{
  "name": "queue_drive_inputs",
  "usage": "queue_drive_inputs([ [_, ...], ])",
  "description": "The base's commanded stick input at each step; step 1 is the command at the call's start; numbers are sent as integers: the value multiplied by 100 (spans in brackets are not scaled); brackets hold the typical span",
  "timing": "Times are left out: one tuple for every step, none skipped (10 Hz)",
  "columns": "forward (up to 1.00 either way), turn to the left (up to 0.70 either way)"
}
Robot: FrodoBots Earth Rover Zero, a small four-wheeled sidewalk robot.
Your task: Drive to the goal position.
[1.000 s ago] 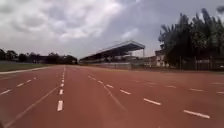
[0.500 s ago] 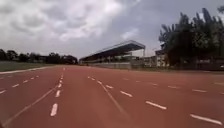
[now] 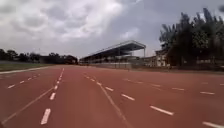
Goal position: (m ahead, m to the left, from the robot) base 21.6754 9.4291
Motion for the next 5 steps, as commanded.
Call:
queue_drive_inputs([
  [45,0],
  [45,0],
  [45,0],
  [45,0],
  [45,0],
])
